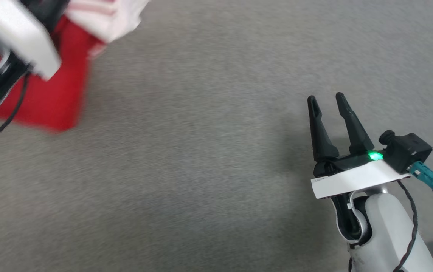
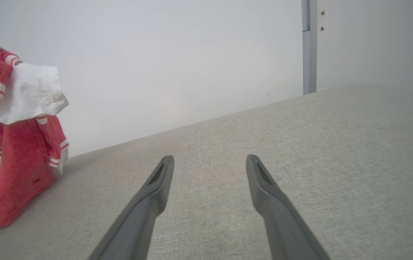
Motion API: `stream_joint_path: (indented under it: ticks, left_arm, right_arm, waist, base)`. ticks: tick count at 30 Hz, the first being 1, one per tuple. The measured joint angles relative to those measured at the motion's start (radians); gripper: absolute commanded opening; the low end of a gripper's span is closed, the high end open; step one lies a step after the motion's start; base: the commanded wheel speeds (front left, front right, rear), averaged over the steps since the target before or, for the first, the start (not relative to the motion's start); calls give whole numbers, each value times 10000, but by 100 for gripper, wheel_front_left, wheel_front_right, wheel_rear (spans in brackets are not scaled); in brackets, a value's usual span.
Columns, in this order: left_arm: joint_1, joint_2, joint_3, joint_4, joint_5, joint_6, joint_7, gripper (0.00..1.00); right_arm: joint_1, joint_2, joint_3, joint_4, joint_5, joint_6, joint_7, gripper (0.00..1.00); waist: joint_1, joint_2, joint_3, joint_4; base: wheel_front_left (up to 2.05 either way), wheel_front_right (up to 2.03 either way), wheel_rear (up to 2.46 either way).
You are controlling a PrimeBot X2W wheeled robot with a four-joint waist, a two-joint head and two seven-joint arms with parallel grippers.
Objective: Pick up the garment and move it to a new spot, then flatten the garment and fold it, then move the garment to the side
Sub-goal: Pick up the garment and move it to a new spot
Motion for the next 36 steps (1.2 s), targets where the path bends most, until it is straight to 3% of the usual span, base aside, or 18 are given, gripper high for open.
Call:
stream_joint_path:
  ticks: [7, 11, 14, 17, 24, 28, 36]
  left_arm:
    - [-1898, -1407, -1047, -157, -134, 0, 232, 0]
    - [-1920, -1601, -1979, -805, -1049, 0, 792, 0]
    - [-1651, -1200, -2510, -1787, -1670, -2, 1875, 0]
    - [-1264, -199, -2635, -2341, -1628, 0, 3246, 0]
    - [-55, 1530, -2675, -2890, -12, -2, 5841, 0]
    - [101, 1896, -2650, -2899, 1202, -2, 6054, 0]
    - [582, 1664, -2558, -2372, 1528, -2, 5141, 0]
  right_arm:
    - [62, -8, 173, -198, 790, 0, 2, 100]
    - [173, -4, 249, -297, 1104, 0, 2, 100]
    - [277, -13, 148, -322, 1202, 0, 2, 100]
    - [340, -6, 117, -320, 1258, 0, 2, 100]
    - [331, -6, 153, -307, 1319, 0, 0, 100]
    - [190, -4, 232, -320, 1313, 0, 0, 100]
    - [108, -4, 274, -324, 1212, 0, 0, 100]
  waist:
    - [0, 0, 440, -1021]
    - [0, 0, 619, -1517]
    - [0, 0, 691, -1766]
    - [0, 0, 699, -1826]
    - [0, 0, 651, -1569]
    - [0, 0, 713, -1483]
    - [0, 0, 841, -1378]
  base:
    - [0, 0, 0]
    - [0, 0, 0]
    - [0, 0, 0]
    - [0, 0, 0]
    - [0, 0, 0]
    - [0, 0, 0]
    - [0, 0, 0]
